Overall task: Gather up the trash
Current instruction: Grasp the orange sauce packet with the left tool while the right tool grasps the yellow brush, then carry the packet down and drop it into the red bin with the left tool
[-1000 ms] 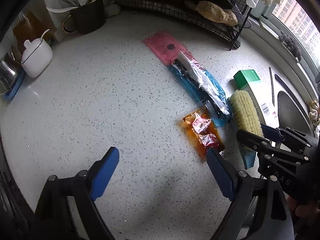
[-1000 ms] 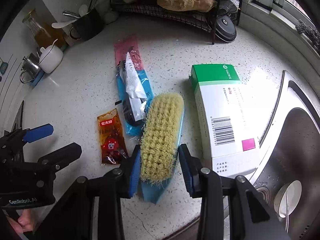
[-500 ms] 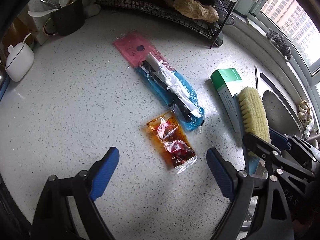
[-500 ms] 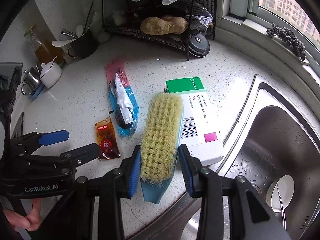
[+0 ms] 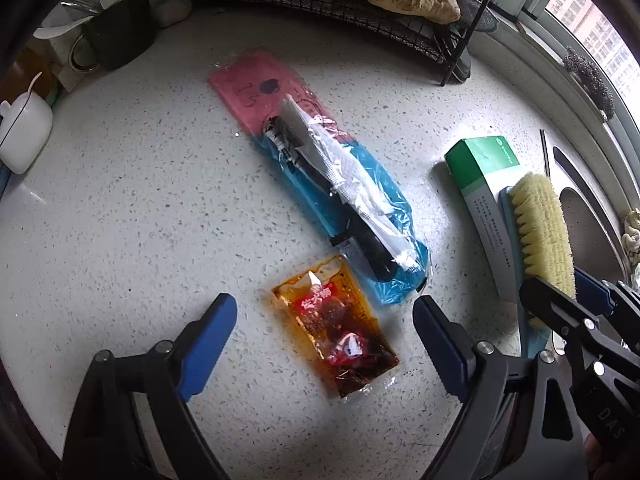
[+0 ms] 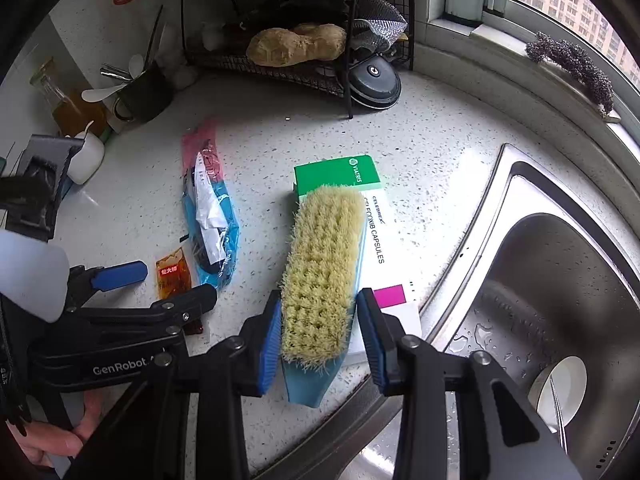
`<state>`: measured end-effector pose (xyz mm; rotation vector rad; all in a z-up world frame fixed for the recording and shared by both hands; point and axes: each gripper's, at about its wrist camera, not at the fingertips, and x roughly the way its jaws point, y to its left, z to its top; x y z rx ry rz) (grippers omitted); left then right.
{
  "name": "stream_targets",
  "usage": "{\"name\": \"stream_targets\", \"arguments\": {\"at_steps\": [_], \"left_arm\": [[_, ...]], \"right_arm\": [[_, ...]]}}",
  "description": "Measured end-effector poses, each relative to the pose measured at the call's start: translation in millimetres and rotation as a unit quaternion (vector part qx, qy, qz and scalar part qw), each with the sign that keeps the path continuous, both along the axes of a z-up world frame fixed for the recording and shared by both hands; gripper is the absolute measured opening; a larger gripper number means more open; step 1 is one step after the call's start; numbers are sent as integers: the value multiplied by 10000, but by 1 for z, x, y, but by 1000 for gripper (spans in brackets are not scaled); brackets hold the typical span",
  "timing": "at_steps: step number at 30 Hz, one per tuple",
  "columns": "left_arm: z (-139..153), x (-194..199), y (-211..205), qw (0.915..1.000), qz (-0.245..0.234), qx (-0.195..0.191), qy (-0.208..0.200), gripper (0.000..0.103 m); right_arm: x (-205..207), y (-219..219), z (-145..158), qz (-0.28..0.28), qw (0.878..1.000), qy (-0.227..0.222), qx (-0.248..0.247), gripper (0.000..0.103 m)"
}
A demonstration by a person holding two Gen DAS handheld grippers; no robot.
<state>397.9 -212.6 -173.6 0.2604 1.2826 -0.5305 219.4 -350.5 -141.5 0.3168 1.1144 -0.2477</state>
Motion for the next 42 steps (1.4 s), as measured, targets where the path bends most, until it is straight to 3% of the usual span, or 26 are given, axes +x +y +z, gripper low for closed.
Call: {"name": "stream_targets", "arguments": {"at_steps": [5,9,11,12,15,16,17,27,42], "left_arm": [[-5,-4,-13,9988,-179,439,-157,88],[-4,-11,-13,9986,-221,389,-280,81],[3,-17,-9,9985,-257,303,-388,51],[4,-18,-7,9988,-241,257,-350,48],[7,-22,-2,9992,-284,63,-289,28],[7,-24,0,9993,-294,17,-237,15],[7,-26,2,9993,-298,37,-213,12],[25,-68,56,9992,-131,-159,-336,10],[74,-164,196,9948,620,-328,-736,10]], "right_arm": [[1,-2,0,-41,10000,-33,65,35],[-2,-3,-1,-67,10000,-14,56,35],[-4,-3,0,-75,10000,-19,49,35],[-6,-3,1,-88,9999,-20,54,35],[-9,3,3,-55,10000,-21,17,35],[-9,5,3,-39,10000,-23,14,35],[-10,8,4,-20,10000,-28,12,35],[-29,43,20,337,9992,-183,-64,35],[-93,153,47,1198,9914,-535,20,35]]}}
